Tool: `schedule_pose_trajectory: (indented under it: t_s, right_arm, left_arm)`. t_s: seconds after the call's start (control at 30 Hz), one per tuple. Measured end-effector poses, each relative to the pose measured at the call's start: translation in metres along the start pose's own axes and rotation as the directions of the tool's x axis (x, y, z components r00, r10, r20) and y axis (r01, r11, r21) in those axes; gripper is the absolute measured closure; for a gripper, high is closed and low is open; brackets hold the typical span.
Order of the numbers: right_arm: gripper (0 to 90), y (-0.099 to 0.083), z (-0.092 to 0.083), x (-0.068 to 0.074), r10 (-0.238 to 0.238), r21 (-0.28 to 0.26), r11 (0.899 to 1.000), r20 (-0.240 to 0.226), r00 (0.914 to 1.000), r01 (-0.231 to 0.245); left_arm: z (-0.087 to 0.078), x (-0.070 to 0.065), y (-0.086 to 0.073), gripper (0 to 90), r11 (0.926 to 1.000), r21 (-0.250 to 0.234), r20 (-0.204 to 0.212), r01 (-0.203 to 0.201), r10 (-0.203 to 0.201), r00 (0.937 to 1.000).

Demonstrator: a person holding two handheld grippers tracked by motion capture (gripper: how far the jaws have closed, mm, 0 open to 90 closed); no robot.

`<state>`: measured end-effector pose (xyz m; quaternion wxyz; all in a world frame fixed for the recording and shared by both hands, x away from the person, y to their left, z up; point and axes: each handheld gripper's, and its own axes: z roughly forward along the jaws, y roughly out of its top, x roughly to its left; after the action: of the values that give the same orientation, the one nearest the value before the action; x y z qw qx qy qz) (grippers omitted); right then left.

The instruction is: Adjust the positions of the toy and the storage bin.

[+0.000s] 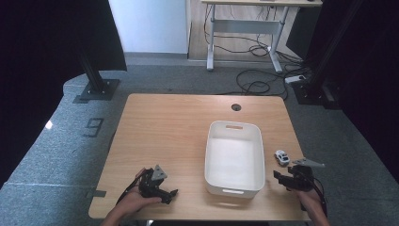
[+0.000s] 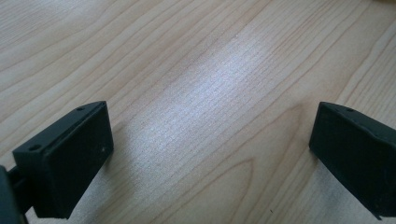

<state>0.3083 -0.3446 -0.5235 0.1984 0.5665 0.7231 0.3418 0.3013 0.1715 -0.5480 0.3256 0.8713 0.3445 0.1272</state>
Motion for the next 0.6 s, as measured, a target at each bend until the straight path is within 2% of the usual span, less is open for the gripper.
schedule_pose_trajectory:
  t_s: [0.23,0.6]
  right_arm:
    - [28.9,0.0006,0.0005,0.0005,0.000,0.002,1.000,-0.004,1.0000,0.000]
    - [27.6,0.0039,-0.0023,0.0074,-0.024,-0.048,0.999,0.010,0.9997,0.025]
  left_arm:
    - [0.0000,-0.0002,0.0000,0.0,1.0000,0.000,-0.001,0.001,-0.001,1.0000]
    - [0.0001,0.0000,0.0002,0.0,1.0000,0.001,0.000,0.001,-0.001,1.0000]
